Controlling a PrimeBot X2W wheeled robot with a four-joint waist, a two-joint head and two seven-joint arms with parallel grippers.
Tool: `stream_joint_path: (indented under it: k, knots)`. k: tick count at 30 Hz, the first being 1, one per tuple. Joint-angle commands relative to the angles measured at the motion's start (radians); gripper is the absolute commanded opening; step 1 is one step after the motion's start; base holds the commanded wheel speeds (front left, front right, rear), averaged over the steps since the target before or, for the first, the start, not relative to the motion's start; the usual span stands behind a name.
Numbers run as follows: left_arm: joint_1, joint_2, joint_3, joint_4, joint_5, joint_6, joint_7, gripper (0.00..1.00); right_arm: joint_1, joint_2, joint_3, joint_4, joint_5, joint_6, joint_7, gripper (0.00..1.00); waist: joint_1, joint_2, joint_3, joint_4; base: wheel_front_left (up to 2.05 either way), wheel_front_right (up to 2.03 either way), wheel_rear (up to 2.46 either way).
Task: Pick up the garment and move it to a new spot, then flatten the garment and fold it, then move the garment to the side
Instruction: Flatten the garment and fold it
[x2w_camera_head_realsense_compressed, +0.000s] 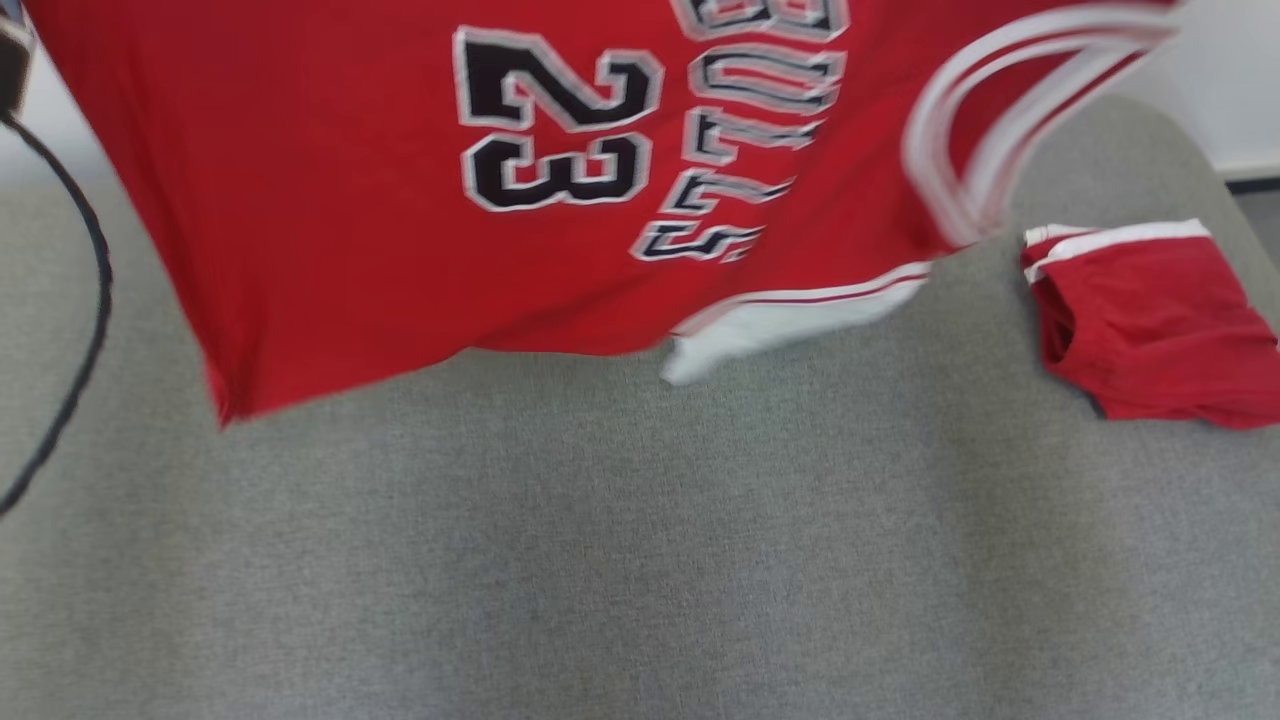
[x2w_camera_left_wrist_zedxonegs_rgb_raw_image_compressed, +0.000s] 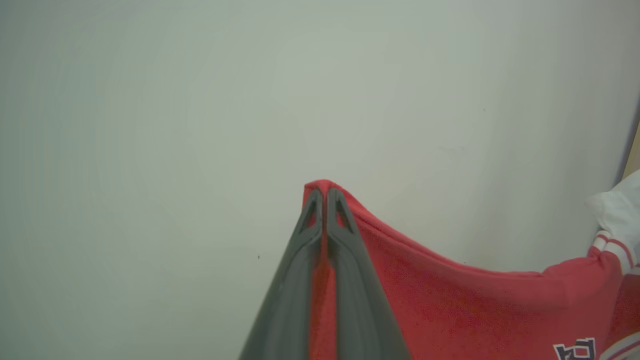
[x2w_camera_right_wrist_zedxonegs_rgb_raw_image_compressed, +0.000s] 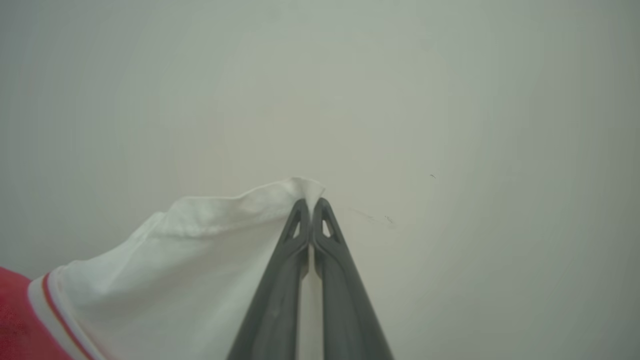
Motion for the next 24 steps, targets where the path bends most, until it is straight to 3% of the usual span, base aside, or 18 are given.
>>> stream_joint_path:
  k: [1, 9, 17, 21, 24]
  knots:
    - [-0.025, -0.006, -0.001, 0.012, 0.010, -0.006, 0.000, 0.00, -0.031, 0.009, -0.002, 0.018, -0.005, -0.002, -0.015, 0.00, -0.0002, -0.0001, 0.044, -0.009, 0.00, 0.00, 0.00]
    - [-0.158, -0.011, 0.031, 0.070, 0.026, 0.014, -0.039, 0.00, -0.232, -0.002, 0.056, 0.171, -0.044, -0.003, -0.080, 0.00, -0.0002, -0.0001, 0.260, -0.028, 0.00, 0.00, 0.00]
    - [-0.354, -0.059, 0.062, 0.177, 0.127, 0.026, -0.270, 0.00, -0.429, 0.092, -0.115, 0.335, -0.292, -0.003, -0.286, 0.00, -0.0002, -0.0001, 0.367, -0.047, 0.00, 0.00, 0.00]
    - [-0.459, -0.098, 0.053, 0.195, 0.151, -0.002, -0.365, 0.00, -0.514, 0.127, -0.188, 0.344, -0.427, -0.003, -0.382, 0.00, -0.0002, -0.0001, 0.397, -0.045, 0.00, 0.00, 0.00]
    - [-0.489, -0.112, 0.046, 0.198, 0.150, -0.029, -0.391, 0.00, -0.528, 0.132, -0.177, 0.343, -0.463, -0.003, -0.405, 0.00, -0.0002, -0.0001, 0.420, -0.044, 0.00, 0.00, 0.00]
